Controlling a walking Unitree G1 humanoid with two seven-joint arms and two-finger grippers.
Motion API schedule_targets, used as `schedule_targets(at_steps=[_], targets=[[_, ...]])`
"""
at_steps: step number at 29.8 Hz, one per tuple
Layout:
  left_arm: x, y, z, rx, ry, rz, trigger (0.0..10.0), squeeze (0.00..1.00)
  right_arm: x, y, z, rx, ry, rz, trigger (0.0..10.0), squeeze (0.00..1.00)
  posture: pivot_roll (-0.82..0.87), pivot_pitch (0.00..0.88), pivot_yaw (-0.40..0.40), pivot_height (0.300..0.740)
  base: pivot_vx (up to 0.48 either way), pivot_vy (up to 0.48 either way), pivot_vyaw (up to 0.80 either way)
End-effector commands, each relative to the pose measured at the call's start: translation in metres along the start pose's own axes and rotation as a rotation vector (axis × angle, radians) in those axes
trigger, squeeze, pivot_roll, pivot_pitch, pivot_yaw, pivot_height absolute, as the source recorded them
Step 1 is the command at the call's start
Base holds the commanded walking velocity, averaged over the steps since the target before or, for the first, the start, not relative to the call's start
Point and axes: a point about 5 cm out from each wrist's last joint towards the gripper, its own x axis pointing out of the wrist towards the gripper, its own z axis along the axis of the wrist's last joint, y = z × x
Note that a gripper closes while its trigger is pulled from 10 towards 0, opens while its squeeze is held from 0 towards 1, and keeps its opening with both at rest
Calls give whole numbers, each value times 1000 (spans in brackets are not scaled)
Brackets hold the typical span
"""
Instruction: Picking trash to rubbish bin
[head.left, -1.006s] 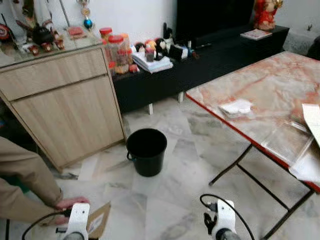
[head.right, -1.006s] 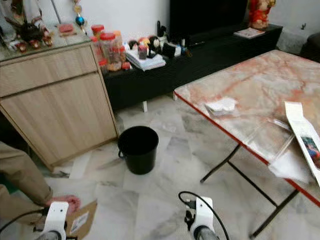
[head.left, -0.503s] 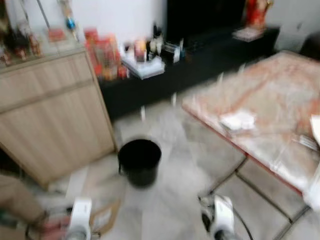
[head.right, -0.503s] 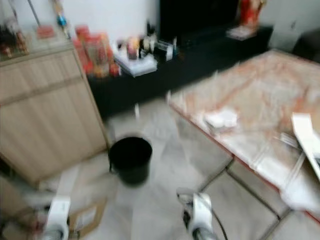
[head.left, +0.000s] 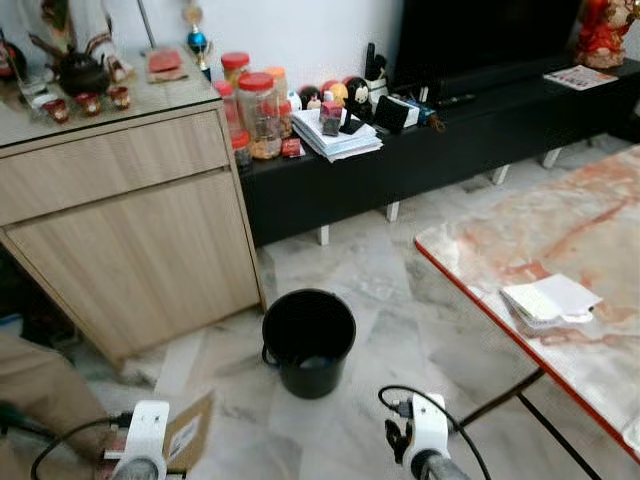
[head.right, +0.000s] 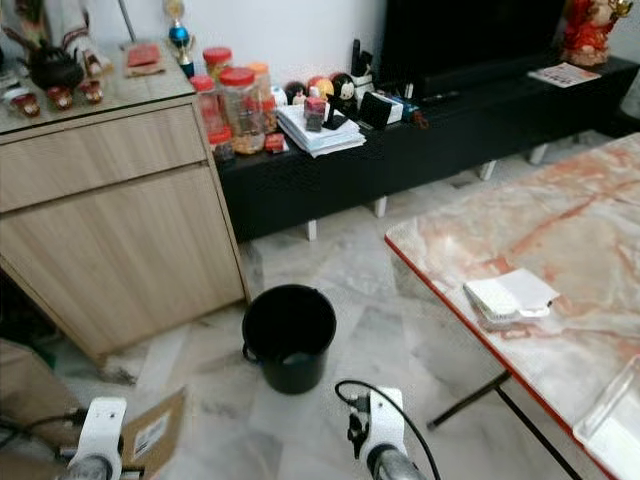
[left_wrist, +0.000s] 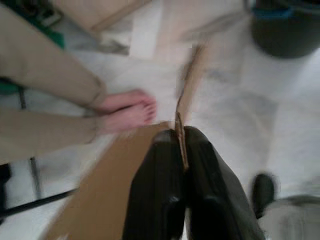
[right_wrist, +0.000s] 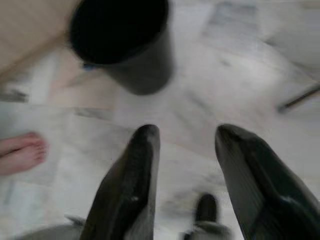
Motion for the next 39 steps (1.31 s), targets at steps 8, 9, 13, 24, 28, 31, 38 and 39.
schedule_targets(at_steps=[8,9,13,24,28,31,38,39], targets=[[0,10,-1,9,0,22,10000,0,3,8,7,-3,-16,25,10000,0,215,0,16,740,391,0,0],[0,10,-1,9,-1,23,10000,0,2,8,6,-4,-16,25,10000,0,215,0,16,740,386,0,0],[0,10,0,11,-4,22,10000,0,2,8,6,-4,-15,25,10000,0,215,0,16,740,386,0,0],[1,9,5,13,-20,19,10000,0,2,9,6,-5,-13,24,10000,0,216,0,17,740,388,0,0],[1,9,7,13,-25,20,10000,0,2,10,6,-36,-12,38,10000,0,216,0,17,740,386,0,0],[1,9,8,13,-27,19,10000,0,3,11,6,-52,-13,40,10000,0,216,0,17,740,385,0,233],[2,9,8,12,-30,19,10000,0,3,12,6,-44,-9,42,10000,0,216,0,17,740,385,0,595],[2,9,9,12,-30,19,10000,0,3,12,6,-44,-8,42,10000,0,216,0,17,740,379,0,0]])
